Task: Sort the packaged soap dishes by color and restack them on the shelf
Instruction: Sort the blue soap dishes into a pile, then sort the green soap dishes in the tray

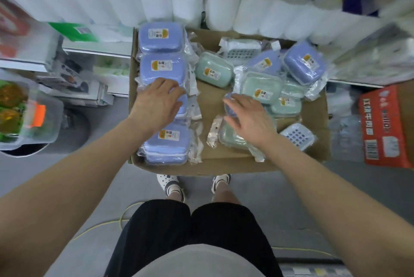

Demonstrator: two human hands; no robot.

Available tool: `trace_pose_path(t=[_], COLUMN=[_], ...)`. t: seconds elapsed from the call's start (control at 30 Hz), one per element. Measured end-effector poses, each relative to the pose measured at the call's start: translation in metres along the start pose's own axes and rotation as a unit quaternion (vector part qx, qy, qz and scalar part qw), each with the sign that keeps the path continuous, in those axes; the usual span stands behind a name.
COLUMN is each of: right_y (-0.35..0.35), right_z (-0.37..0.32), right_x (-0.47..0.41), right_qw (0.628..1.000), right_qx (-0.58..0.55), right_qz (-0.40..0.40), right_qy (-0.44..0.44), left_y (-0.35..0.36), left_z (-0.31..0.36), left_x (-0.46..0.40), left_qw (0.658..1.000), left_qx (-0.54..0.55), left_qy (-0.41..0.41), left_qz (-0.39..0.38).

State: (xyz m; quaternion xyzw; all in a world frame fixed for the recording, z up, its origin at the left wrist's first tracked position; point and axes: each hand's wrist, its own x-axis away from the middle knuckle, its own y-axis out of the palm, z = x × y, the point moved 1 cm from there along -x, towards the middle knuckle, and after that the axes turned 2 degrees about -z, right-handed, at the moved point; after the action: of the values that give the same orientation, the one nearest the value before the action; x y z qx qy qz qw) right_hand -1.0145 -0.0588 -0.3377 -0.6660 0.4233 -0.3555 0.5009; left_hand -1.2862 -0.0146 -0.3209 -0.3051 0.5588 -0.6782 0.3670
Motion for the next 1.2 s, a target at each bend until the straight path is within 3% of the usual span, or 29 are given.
trace_pose_path(t=[0.13,0.27,0.43,0.73,1.0,1.2], right_y=[-0.037,-0.056,-0.045,-0.029,-0.045,-0.053], right_z=[0.101,0.184,0.228,0.25,0.218,0.156], right_x=[-0.007,-0.018,-0.032,-0.034,-0.026,-0.028], right_qw=[0.994,0.979,0.974,0.972,0.966,0.962], right_qx=[0.041,0.055,0.059,0.109,0.047,-0.027], right_qz=[0.029,0.023,-0.04,-0.001,0.04,0.123], right_qy=[0.1,0.197,0.213,0.209,0.252,0.241], left_y=[0.013,0.047,0.105,0.129,0.062,0.008], left_z=[0.04,0.089,0.124,0.141,0.128,0.085], left_x=[-0.044,-0.085,-0.117,-0.138,-0.106,-0.041], left_qw=[1.0,0.993,0.957,0.945,0.986,0.99], left_qx=[0.018,0.081,0.152,0.171,0.089,0.104], left_qy=[0.016,-0.03,-0.15,-0.205,-0.096,-0.081], left_qz=[0.011,-0.085,-0.197,-0.188,-0.102,-0.044])
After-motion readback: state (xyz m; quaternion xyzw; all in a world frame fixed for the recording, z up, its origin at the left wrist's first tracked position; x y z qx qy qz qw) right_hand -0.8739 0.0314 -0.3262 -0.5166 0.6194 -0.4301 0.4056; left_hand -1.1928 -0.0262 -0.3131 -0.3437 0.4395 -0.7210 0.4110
